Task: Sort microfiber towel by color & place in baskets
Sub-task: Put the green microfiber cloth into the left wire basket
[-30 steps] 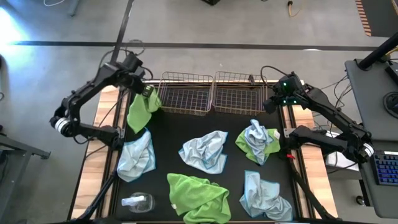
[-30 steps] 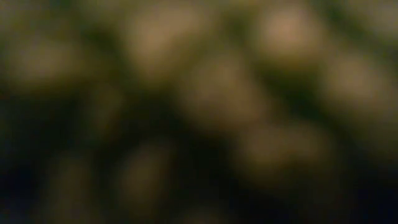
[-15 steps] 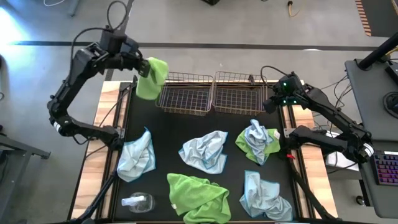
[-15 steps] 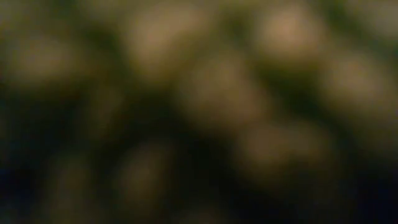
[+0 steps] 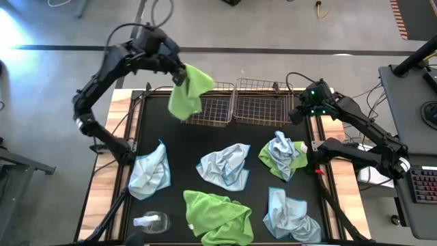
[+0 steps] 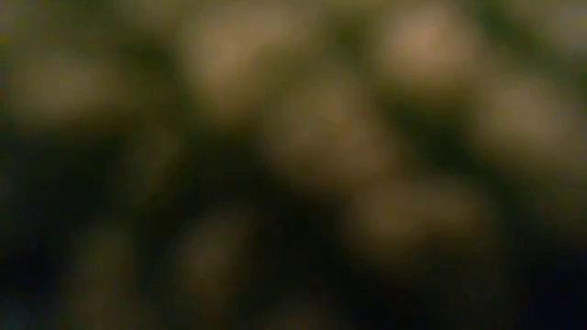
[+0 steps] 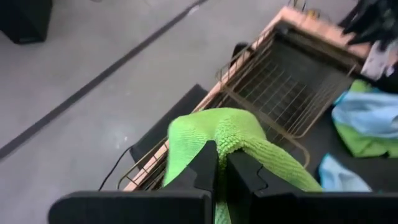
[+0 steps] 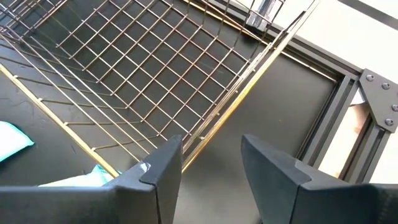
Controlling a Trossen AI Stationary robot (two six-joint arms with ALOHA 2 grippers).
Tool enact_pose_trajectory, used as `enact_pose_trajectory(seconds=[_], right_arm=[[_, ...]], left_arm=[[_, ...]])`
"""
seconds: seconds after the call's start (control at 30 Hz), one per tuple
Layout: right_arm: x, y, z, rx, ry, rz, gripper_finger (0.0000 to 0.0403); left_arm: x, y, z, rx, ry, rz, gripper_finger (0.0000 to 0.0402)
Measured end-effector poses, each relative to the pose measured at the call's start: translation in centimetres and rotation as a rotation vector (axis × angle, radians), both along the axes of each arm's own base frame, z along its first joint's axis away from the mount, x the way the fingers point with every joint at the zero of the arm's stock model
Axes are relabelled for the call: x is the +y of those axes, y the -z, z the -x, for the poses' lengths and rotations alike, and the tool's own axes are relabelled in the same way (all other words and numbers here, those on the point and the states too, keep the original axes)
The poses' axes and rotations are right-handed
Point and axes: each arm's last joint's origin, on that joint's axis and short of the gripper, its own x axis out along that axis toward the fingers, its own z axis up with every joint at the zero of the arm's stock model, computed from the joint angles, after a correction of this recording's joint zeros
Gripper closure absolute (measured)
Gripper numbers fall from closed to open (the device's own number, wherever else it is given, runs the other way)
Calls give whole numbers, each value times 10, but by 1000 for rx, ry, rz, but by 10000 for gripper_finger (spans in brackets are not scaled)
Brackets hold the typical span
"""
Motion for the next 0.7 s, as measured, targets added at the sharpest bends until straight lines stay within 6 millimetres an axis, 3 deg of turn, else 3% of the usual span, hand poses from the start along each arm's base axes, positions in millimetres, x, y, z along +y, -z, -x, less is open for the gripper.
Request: enact_pose_trajectory(seconds=[0.33,0.7], right_arm=[[0,0,0,1,-2,0,243],[0,0,0,4,-7,2,243]], left_arm=[[21,41,-29,162,41,144,401],[22,43,-31,169,51,140,385]])
